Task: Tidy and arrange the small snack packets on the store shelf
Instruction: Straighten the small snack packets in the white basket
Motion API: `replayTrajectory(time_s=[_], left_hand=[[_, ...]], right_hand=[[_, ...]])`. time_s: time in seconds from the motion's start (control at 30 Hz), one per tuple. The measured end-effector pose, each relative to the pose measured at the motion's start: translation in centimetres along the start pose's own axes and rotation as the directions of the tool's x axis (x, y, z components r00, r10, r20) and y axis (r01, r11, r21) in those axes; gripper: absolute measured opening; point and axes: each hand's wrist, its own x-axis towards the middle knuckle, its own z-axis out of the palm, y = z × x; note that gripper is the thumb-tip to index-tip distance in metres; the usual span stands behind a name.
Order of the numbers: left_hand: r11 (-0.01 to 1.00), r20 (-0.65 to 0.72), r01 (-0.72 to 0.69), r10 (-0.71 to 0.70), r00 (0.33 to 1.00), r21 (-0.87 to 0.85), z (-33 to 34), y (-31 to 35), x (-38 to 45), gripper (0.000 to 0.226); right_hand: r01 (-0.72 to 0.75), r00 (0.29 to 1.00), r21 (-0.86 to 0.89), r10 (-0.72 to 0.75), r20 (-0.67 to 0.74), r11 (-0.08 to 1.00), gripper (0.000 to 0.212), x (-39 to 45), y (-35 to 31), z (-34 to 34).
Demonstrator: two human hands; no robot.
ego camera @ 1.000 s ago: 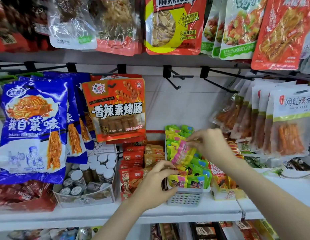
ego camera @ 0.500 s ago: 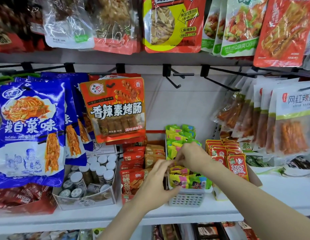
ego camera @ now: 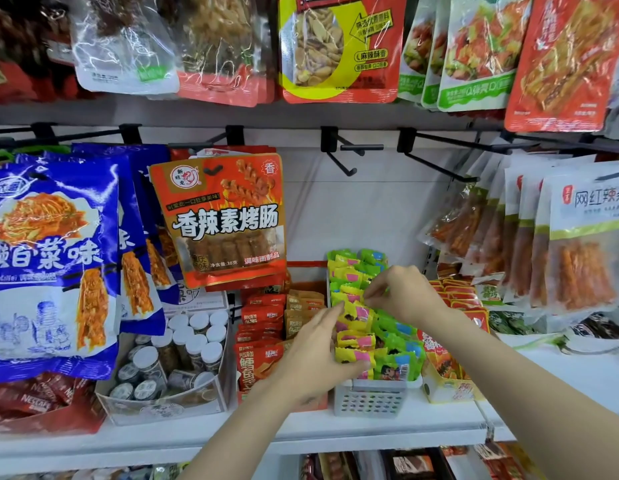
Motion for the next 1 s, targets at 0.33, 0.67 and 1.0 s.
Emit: replayTrajectory(time_s=[0.33,0.67,1.0], left_hand=[[0.970,-0.059,-0.140,0.154,0.986,0.200,0.4,-0.8,-0.7,0.063],[0.998,0.045,0.038,-0.041,0.998,0.055,0.1,1.0,-1.4,0.063],[0.874,0.085,0.250,-0.236,0.968,-0.418,-3.3,5.2,-0.7,0.067]], right_hand=[[0.023,0.999,-0.156,-0.015,0.052,0.987,0.018,0.4,-1.8,2.6],[0.143,0.978,-0.037,-0.146,-0.146,0.989,0.016,-2.7,-1.5,-10.6],[0.130,0.912,0.229,-0.025,-0.409,0.965,0.005,-5.6,-0.9,-13.7]])
